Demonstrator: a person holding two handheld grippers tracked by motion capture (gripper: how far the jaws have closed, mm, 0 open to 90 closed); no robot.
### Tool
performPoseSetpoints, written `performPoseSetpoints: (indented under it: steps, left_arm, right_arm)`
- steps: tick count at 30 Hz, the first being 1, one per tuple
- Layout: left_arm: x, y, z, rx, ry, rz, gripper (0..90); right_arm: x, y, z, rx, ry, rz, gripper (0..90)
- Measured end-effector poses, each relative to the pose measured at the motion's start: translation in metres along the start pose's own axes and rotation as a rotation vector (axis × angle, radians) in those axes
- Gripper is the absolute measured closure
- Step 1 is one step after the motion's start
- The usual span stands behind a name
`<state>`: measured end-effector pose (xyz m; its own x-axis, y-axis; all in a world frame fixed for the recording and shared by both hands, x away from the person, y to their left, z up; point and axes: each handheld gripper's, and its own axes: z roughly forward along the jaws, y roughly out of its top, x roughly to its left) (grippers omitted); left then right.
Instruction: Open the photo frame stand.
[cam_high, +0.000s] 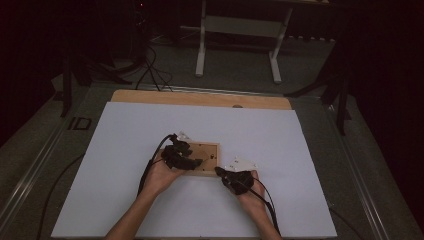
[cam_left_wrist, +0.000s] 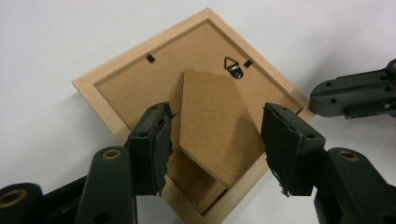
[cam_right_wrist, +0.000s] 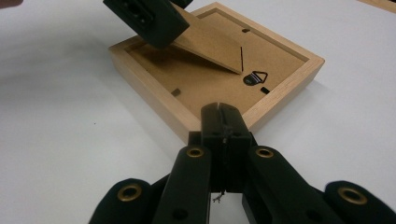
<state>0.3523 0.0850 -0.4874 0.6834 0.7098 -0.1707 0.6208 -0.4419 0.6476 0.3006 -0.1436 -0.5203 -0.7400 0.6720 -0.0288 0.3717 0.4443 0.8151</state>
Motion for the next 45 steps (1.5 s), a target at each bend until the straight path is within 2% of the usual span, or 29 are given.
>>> performPoseSetpoints:
  steps: [1,6,14,21,30,36,39,45]
  left_arm:
    - [0.000,0.000,0.001,0.004,-0.010,-0.011,43.3]
    - [0.001,0.000,0.004,0.011,-0.015,-0.013,43.1]
    - [0.004,0.000,0.005,0.009,-0.047,-0.037,48.6]
    - [0.006,0.001,0.005,0.013,-0.057,-0.051,49.5]
    - [0.013,0.002,0.006,0.016,-0.126,-0.109,49.9]
    - [0.014,0.003,0.005,0.017,-0.133,-0.110,50.1]
    - [0.017,0.003,0.004,0.005,-0.162,-0.129,49.6]
    - [0.016,0.004,0.004,0.008,-0.157,-0.131,49.9]
  right_arm:
    - [0.000,0.000,0.000,0.000,0.000,0.000,90.0]
    - [0.000,0.000,0.000,-0.001,-0.001,0.000,90.0]
    - [0.000,0.000,0.000,0.000,-0.001,-0.001,90.0]
    - [0.000,0.000,0.000,0.000,-0.002,-0.002,90.0]
    - [0.000,0.000,0.000,0.001,-0.001,-0.004,90.0]
    - [0.000,0.000,0.000,0.001,-0.001,-0.006,90.0]
    - [0.000,0.000,0.000,0.001,-0.001,-0.005,90.0]
    - [0.000,0.000,0.000,0.001,-0.001,-0.006,90.0]
